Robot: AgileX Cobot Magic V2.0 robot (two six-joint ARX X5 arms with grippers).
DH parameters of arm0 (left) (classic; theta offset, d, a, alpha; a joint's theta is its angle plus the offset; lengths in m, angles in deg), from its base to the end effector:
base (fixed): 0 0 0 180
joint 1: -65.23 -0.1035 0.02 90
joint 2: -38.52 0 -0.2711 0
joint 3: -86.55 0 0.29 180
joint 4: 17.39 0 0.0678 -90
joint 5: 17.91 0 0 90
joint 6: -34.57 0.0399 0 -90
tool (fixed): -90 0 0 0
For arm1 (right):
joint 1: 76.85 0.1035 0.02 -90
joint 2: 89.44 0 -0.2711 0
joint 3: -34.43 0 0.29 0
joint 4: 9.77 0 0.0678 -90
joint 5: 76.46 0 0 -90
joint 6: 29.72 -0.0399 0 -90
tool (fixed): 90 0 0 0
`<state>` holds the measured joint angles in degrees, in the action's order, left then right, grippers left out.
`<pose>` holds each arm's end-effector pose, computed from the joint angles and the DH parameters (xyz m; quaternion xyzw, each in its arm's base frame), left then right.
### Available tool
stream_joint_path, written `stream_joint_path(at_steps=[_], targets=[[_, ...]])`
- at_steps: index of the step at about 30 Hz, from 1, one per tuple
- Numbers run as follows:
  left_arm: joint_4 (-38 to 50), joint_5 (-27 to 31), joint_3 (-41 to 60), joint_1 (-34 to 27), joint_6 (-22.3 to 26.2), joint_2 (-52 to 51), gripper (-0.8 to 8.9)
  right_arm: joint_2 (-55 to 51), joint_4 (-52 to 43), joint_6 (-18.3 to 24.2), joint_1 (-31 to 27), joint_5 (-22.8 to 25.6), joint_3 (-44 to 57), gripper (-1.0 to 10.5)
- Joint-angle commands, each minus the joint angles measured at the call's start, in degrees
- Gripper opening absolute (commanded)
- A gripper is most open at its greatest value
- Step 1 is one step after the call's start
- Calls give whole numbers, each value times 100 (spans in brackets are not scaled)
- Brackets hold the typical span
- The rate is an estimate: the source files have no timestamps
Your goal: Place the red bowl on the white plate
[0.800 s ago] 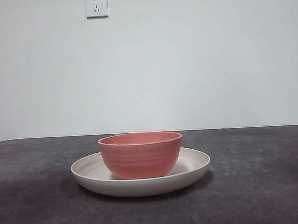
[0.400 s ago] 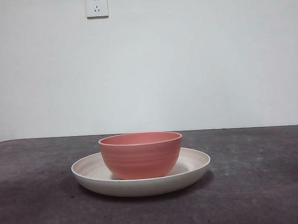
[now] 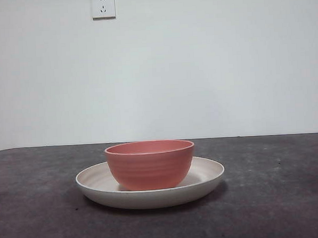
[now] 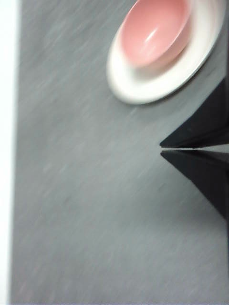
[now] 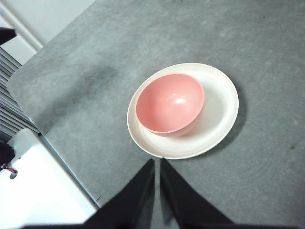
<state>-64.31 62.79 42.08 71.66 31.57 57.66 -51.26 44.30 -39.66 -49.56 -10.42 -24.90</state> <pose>0.1241 -0.0205 0.2770 -0.0302 0.1907 -0.1295 0.9726 0.1391 0.0900 0.3190 0.0667 0.3181 0.3887 0.8622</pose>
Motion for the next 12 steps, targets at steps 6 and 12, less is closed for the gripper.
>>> stream_joint_path(at_steps=[6,12], targets=[[1661,74,1862,-494,107,-1158,7,26,-59,-48,33,0,-44,15],[1611,474,2291,-494,61,-1687,7,26,-57,-48,33,0,-44,15]])
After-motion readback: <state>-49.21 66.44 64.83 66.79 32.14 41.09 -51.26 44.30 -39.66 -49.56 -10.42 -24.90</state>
